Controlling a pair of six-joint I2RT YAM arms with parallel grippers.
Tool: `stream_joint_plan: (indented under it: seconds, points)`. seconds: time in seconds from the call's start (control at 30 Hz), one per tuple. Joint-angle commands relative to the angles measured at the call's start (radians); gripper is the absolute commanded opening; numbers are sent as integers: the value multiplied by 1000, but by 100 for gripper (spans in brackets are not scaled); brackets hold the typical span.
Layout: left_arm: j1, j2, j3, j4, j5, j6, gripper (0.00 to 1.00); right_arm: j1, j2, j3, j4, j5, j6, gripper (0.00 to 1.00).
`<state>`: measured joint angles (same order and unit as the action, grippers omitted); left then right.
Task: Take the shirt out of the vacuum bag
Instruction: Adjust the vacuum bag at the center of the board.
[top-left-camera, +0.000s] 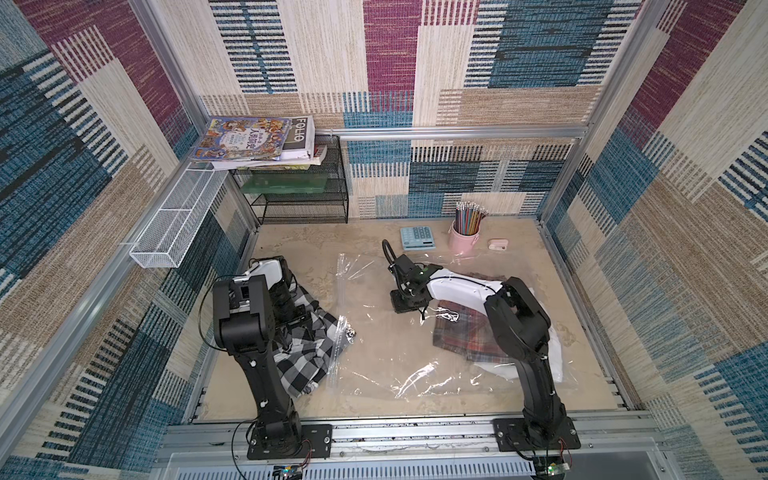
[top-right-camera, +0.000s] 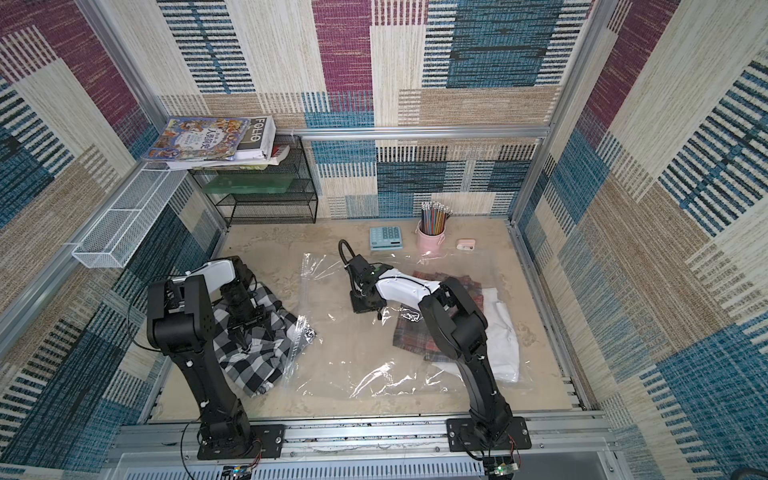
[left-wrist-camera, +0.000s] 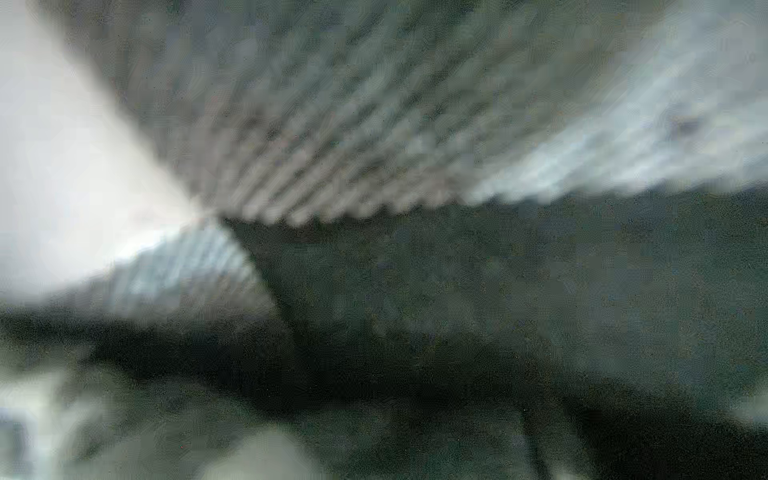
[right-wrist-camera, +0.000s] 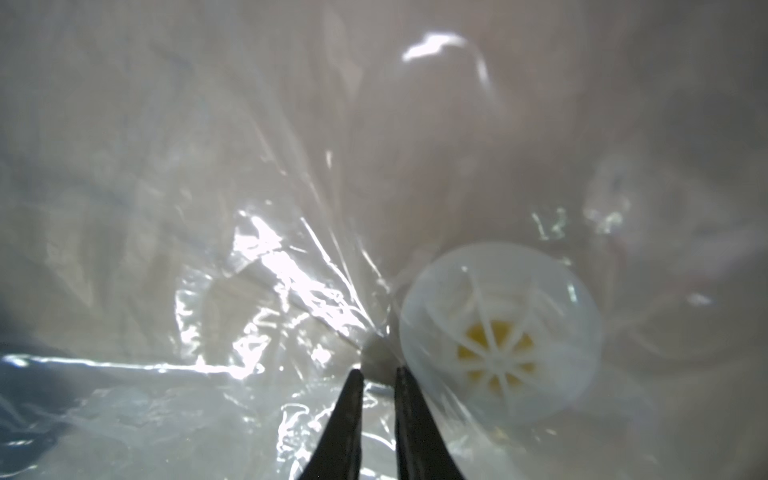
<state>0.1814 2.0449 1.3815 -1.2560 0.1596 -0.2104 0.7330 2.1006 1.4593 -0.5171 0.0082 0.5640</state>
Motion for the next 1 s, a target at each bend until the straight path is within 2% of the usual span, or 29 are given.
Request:
stream_joint_plan:
  seconds: [0.0, 0.23, 0.5, 0.7, 0.83, 0.97]
  points:
    - [2, 22, 47, 165, 24, -23, 76, -26, -29, -169, -105, 87, 37, 19]
    - [0, 96, 167, 167, 63, -101, 76, -18, -104, -344, -69, 68, 60, 19]
    - [1, 160, 354, 144, -3, -196, 76, -46, -208, -521, -60, 59, 77, 18]
    - [7, 255, 545, 86, -40, -262, 77, -88, -291, -618, -57, 51, 92, 18]
    - [7, 322, 655, 60, -16, -301, 77, -111, -334, -662, -61, 50, 90, 18]
    - [-44, 367, 723, 50, 3, -315, 77, -105, -347, -669, -45, 29, 86, 18]
